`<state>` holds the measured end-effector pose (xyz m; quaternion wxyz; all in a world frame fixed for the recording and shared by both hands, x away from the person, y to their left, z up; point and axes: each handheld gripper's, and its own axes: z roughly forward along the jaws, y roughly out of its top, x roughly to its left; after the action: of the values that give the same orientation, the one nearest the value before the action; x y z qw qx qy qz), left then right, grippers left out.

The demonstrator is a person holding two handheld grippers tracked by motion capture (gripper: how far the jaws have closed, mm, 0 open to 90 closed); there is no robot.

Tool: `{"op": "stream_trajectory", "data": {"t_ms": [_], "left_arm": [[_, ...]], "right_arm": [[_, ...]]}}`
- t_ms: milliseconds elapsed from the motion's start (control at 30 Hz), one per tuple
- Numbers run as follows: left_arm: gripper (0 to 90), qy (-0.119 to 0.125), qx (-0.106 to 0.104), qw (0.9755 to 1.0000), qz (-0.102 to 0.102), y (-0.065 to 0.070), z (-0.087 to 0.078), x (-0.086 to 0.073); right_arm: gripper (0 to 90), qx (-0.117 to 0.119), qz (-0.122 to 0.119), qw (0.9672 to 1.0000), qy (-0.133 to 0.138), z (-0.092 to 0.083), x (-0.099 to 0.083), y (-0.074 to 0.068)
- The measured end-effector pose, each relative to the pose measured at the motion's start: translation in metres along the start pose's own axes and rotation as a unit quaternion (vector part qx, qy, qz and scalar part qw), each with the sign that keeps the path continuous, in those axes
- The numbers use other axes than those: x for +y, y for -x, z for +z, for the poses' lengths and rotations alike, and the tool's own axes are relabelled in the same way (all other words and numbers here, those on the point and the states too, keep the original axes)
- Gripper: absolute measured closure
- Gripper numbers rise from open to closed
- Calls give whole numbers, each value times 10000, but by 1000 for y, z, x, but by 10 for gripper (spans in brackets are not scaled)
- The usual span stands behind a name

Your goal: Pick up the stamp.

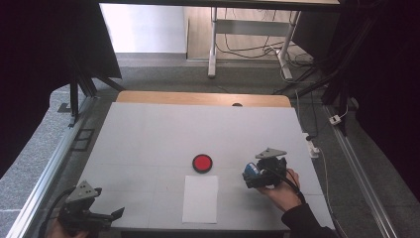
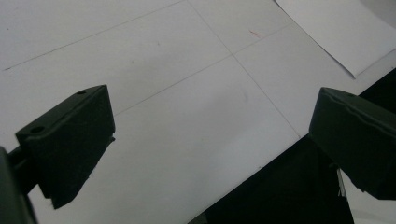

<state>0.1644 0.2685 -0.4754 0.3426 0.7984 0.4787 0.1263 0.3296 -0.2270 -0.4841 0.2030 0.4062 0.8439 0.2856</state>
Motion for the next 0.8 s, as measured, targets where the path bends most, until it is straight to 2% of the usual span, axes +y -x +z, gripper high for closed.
{"op": "stream_trajectory", "data": {"t_ms": [100, 133, 167, 200, 233, 300, 333, 400, 433, 467, 533, 800], "left_arm": [[6, 3, 8, 10000, 1, 0, 0, 0], [6, 3, -1, 10000, 1, 0, 0, 0], [6, 2, -2, 10000, 2, 0, 0, 0], [7, 3, -4, 10000, 7, 0, 0, 0], [7, -1, 5, 10000, 25, 0, 0, 0], [7, 2, 25, 10000, 30, 1, 0, 0], [7, -8, 19, 10000, 38, 1, 0, 0], [8, -9, 16, 10000, 42, 1, 0, 0], [8, -7, 7, 10000, 44, 1, 0, 0], [8, -10, 13, 10000, 48, 1, 0, 0], [9, -28, 17, 10000, 68, 1, 0, 0], [12, -36, 27, 9999, 96, 2, 1, 0]], "right_arm": [[63, -1, 41, 10000, -18, 1, 1, 1], [115, 2, 15, 10000, -42, 1, 1, 1], [115, 2, 15, 10000, -42, 1, 1, 1], [183, 17, -11, 10000, -59, 1, 1, 2], [183, 17, -11, 10000, -59, 1, 1, 2], [254, 68, -30, 9999, -71, 0, 1, 2], [330, 88, -40, 9999, -98, 0, 2, 2], [355, 98, -50, 9999, -119, 0, 2, 2], [423, 91, -88, 9998, -142, -1, 3, 2], [423, 91, -88, 9998, -142, -1, 3, 2], [492, 177, -89, 9997, -146, -1, 4, 2], [599, 268, -118, 9994, -208, 2, 6, 1]]}}
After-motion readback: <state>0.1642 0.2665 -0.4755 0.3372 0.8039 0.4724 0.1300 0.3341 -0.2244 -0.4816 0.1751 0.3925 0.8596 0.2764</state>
